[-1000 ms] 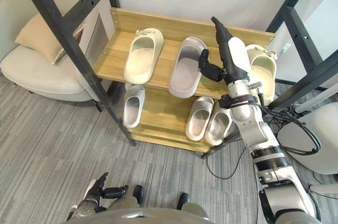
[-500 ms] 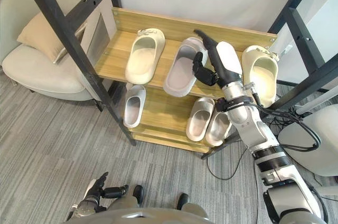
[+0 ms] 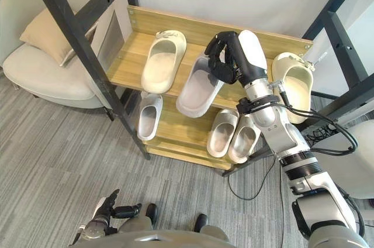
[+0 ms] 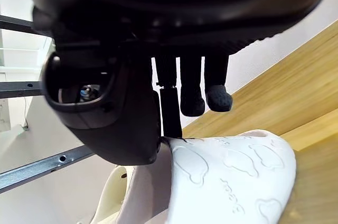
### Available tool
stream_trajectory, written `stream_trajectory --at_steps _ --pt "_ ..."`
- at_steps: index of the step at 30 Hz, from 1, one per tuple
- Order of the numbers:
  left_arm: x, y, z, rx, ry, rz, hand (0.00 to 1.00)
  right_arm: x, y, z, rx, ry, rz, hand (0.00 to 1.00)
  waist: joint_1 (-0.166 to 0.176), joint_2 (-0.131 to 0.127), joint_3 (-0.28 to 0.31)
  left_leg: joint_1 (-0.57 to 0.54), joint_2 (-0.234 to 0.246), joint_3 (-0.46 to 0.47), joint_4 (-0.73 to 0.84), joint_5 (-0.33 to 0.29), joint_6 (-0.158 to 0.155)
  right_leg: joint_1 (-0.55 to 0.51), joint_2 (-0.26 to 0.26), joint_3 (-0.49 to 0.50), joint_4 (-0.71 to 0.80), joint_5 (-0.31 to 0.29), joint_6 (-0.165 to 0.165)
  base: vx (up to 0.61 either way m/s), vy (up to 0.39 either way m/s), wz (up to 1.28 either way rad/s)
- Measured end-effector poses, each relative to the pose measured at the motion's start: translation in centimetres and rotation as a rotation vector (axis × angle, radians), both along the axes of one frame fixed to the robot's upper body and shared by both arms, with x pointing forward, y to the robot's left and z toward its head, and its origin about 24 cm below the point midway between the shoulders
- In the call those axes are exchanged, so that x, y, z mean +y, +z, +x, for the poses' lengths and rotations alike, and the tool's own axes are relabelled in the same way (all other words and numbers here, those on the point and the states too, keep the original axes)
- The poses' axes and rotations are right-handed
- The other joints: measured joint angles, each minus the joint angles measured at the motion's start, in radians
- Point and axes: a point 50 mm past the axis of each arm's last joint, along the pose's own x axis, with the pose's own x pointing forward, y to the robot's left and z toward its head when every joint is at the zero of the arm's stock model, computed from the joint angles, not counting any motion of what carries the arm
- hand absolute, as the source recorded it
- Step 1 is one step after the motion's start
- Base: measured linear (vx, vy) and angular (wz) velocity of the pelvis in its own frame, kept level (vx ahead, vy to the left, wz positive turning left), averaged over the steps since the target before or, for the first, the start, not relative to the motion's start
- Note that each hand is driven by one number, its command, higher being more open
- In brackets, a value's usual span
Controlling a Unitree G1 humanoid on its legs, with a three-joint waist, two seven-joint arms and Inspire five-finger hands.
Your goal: Organize the slippers on the shoe rack
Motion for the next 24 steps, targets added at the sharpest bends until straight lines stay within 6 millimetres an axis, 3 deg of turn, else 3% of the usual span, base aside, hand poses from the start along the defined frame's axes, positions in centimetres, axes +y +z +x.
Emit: stream_trajectory --at_steps 1,17,24 --pt "0.1 0.0 0.0 0.001 0.000 0.001 1.00 0.0 0.0 0.0 0.001 -0.002 -0.001 1.00 0.000 -0.003 -0.002 0.001 0.000 0.000 -0.001 0.001 0.000 0.000 0.000 0.000 0.000 0.000 0.000 0.00 0.000 0.00" --pt "0.1 0.0 -0.1 0.005 0.000 0.003 1.00 -0.1 -0.3 -1.2 -0.047 -0.043 0.033 1.00 -0.004 -0.003 -0.004 0.014 0.000 0.000 -0.027 0.017 -0.001 0.000 -0.001 0.000 0.004 0.000 0.000 0.00 0.000 0.00" --pt "-0.1 -0.1 -0.2 0.013 0.002 -0.001 1.00 0.8 2.3 -3.7 -0.230 -0.028 0.127 1.00 -0.017 0.009 -0.011 0.016 0.002 0.004 -0.024 0.017 -0.001 0.001 -0.002 0.004 0.013 0.000 0.000 0.00 0.000 0.00"
